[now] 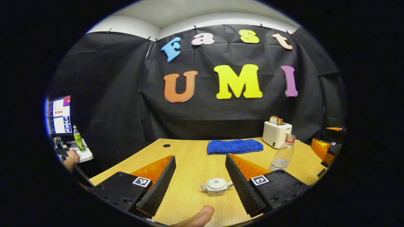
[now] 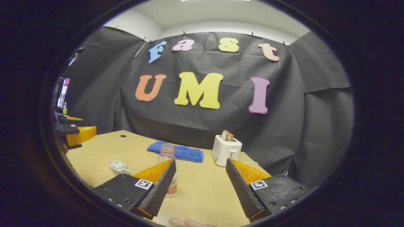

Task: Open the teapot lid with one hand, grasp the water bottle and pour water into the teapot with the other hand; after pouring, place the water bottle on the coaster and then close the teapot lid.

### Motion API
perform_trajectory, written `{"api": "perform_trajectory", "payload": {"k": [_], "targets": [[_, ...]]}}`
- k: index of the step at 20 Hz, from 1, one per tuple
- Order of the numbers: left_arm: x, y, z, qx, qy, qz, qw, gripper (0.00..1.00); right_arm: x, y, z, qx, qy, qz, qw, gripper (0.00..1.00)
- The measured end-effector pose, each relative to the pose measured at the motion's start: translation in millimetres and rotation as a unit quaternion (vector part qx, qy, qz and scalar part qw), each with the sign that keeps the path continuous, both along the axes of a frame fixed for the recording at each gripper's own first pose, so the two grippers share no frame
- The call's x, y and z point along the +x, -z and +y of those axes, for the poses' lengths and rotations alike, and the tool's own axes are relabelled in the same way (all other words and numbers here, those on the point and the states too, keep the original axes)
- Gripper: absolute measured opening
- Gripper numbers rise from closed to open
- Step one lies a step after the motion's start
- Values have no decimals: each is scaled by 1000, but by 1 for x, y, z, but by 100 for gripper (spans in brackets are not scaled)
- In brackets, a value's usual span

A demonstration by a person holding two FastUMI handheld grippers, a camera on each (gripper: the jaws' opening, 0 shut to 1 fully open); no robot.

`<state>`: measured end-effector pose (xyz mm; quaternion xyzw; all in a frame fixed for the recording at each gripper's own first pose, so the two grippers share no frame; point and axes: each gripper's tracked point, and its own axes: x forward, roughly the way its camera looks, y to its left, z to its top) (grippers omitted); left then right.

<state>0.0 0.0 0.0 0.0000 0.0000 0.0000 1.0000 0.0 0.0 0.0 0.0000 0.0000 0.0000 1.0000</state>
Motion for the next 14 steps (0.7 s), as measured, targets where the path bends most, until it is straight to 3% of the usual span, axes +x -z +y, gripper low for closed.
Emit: {"api": "perform_trajectory", "payload": {"k": [4, 14], "targets": [[3, 0, 3, 4, -5, -8, 1000, 99, -5, -6, -1, 5, 4, -23, 1000, 95], [12, 9, -5, -11, 10, -4, 1000, 99, 10, 8, -10, 10, 22, -2, 1000, 95]]}}
